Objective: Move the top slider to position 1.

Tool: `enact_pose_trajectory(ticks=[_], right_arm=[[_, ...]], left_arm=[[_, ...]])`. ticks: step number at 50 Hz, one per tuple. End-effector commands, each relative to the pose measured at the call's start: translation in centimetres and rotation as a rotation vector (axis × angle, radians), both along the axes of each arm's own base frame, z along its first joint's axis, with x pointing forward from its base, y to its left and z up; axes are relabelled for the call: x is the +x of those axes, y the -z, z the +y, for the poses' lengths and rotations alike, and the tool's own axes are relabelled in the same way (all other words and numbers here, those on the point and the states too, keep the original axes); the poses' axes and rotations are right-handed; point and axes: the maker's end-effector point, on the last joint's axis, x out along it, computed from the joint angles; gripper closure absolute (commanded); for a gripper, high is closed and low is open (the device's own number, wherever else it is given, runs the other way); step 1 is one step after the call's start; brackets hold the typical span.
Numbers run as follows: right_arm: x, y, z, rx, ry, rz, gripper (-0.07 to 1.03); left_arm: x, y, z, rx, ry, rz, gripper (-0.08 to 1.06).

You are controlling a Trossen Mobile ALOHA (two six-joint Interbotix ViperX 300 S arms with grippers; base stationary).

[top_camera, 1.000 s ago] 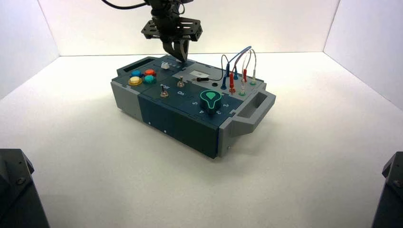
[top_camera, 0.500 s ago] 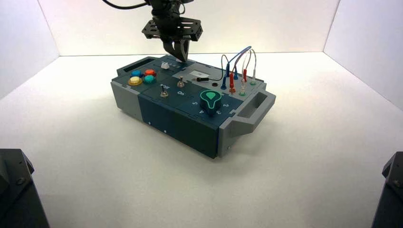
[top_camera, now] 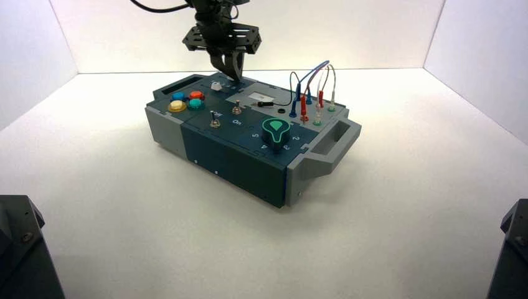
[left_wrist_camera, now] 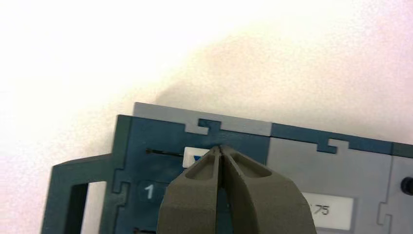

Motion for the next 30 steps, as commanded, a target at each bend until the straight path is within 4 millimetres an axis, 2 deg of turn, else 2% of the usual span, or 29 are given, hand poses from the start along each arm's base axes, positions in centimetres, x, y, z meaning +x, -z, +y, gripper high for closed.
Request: enact_pose_trajectory(ticks=[1,30], right_arm=[[0.3,-0.6,0.0,0.007,0.007,-0.004,0.99],[0.3,-0.4,0.0,0.006,0.007,-0.001,0.99]], left_arm=[[1.1,-1.4,0.6,-0.008,-0.008,-0.036,1.01],[1.5,-0.8,2.9,0.008,-0.034,-0.022,1.01]])
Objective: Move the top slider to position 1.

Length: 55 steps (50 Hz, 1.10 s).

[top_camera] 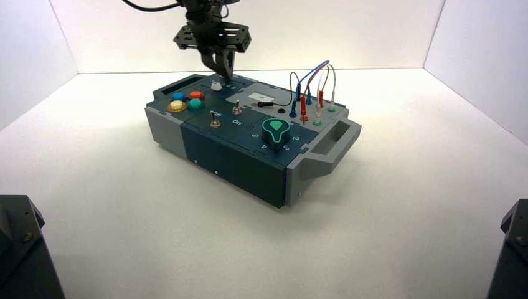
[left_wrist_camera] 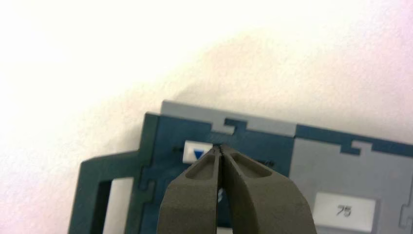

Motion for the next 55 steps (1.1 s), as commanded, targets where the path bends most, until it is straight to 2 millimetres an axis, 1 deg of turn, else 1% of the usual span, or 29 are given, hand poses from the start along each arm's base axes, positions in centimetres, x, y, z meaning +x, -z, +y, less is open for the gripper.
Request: enact_pose_trajectory(ticks=[1,10,19,26,31,41,45,49,53,55], right_arm=[[0.3,-0.5,0.0,0.006,0.007,-0.003,0.99],[0.4,-0.4,0.1,0.005,0.006,0.003,0.99],[0.5,-0.3,0.1,0.002,0.006,0.011,0.99],[0.5,-0.3,0.1,0.003,0.006,0.013,0.99],[0.5,-0.2,0.1,0.003,0.006,0.017,0.99],[0.7,0.1,0.2,-0.003,0.005,0.038,0.99],[0.8,0.3,0.3,-0.006,0.005,0.047,0.99],[0.8,0.2,0.3,-0.003,0.005,0.049,0.99],[0.8,0.3,0.3,-0.003,0.004,0.053,0.99],[0.8,0.3,0.3,-0.003,0.004,0.053,0.99]], left_arm=[[0.7,-1.0,0.9,-0.003,-0.011,-0.025,1.01],[0.9,-0.9,1.5,0.000,-0.024,-0.022,1.01],[0.7,-0.7,1.7,0.005,-0.019,-0.014,1.01],[0.0,-0.8,1.1,0.008,-0.001,0.006,1.01],[-1.0,-1.3,0.2,0.005,0.024,0.001,1.01],[-3.6,-3.1,-2.2,-0.016,0.078,-0.023,1.01],[-4.5,-3.9,-2.9,-0.029,0.087,-0.037,1.01],[-5.6,-4.9,-3.5,-0.046,0.097,-0.055,1.01],[-6.7,-6.7,-4.1,-0.065,0.115,-0.082,1.01],[-6.8,-6.9,-4.2,-0.068,0.116,-0.086,1.01]])
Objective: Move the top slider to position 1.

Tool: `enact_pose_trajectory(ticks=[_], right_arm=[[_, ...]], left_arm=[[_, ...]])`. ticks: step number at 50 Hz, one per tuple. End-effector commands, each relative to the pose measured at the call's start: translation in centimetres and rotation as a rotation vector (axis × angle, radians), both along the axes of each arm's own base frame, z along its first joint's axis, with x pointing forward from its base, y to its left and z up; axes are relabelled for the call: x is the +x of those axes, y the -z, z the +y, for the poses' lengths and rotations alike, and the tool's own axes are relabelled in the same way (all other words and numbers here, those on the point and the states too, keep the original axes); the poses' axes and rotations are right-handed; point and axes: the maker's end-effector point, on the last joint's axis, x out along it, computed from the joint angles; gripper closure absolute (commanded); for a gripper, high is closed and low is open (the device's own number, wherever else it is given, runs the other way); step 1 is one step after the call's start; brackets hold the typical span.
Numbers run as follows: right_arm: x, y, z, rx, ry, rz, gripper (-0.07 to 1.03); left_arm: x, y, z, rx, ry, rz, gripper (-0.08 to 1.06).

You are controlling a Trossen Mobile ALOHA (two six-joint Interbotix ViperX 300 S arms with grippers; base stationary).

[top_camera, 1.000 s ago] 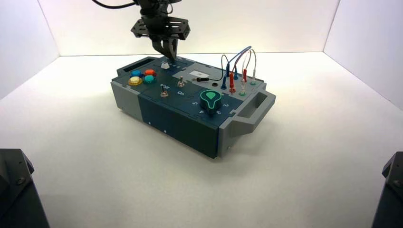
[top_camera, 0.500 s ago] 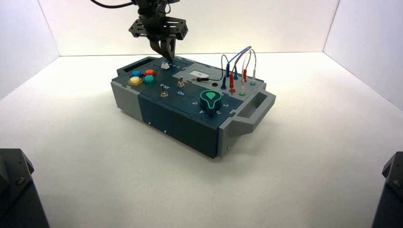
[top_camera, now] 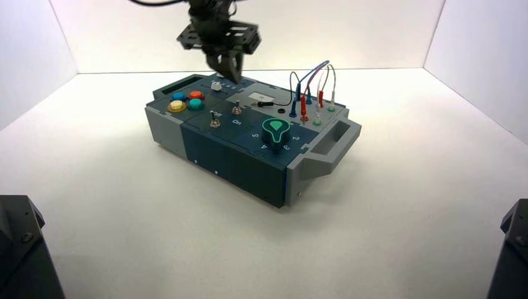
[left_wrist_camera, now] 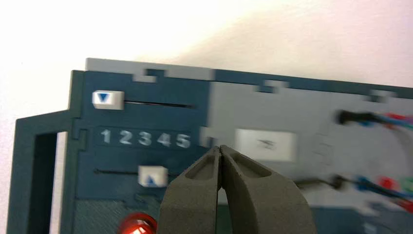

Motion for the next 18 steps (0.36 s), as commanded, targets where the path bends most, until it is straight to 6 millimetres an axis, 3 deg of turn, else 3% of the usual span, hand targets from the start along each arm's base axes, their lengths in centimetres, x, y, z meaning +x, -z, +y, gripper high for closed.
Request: enact_pose_trajectory(ticks=[1,3,18], right_arm=[[0.3,-0.8,0.1,0.011,0.006,-0.006,0.99],[0.3,-0.7,0.1,0.012,0.006,-0.002,0.99],[0.2,-0.8,0.1,0.013,0.005,-0.002,0.99]], left_arm=[[-0.2,-4.5,-0.8,-0.059,0.007,-0.090,1.01],[-0.6,-6.3,-1.0,-0.083,0.009,-0.120,1.01],[-1.8,-14.3,-0.7,-0.186,0.007,-0.272,1.01]])
